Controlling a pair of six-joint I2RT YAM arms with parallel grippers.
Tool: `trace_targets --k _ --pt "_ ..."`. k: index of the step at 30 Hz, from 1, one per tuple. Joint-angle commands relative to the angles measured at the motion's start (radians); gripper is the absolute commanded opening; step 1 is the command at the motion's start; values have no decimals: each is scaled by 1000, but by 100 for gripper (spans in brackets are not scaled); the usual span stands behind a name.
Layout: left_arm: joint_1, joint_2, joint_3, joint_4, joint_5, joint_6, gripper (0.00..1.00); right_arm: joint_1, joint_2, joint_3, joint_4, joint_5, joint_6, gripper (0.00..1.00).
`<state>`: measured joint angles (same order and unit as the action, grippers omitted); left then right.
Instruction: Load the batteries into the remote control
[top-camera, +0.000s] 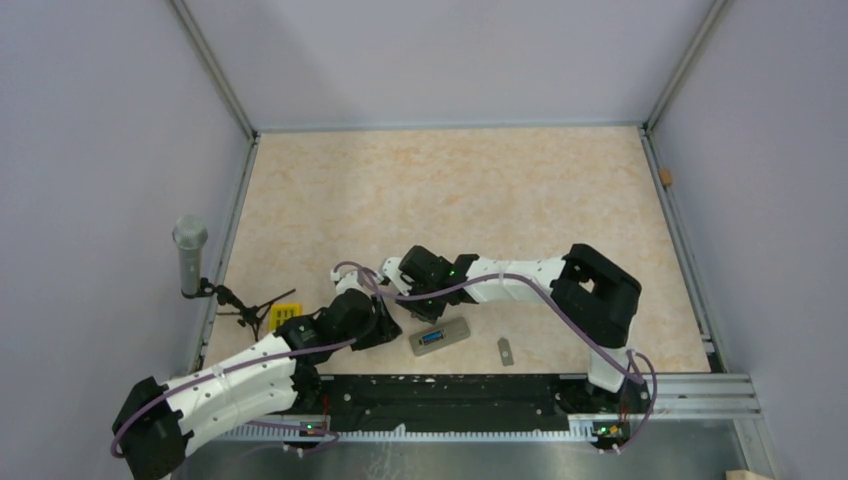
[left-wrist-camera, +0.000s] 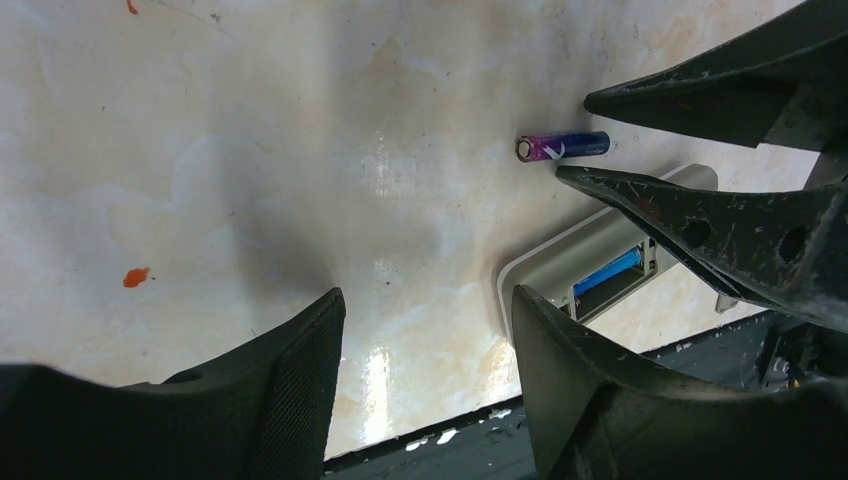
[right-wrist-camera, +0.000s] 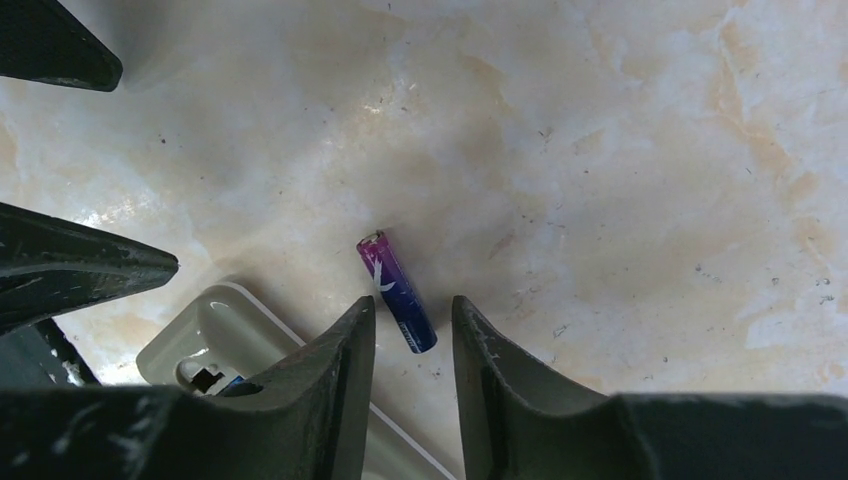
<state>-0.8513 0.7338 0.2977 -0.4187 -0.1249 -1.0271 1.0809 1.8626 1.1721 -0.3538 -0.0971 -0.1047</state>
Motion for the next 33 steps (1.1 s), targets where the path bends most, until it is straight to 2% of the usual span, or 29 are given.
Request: trace_targets --k 1,6,8,17,24,33 --pt "3 1 15 24 -16 1 63 39 29 -20 -7 41 -16 30" --pt "3 3 16 25 -16 -1 63 51 29 -37 -6 49 -5 14" --pt "3 3 14 26 -15 -2 63 55 18 -49 2 50 -2 0" --pt "2 30 9 48 13 -4 63 56 -94 -75 57 122 12 0" --pt "1 63 9 80 41 -8 63 56 -240 -93 -18 191 16 0" --pt "2 123 10 127 86 -7 62 68 -388 -164 -104 102 -83 0"
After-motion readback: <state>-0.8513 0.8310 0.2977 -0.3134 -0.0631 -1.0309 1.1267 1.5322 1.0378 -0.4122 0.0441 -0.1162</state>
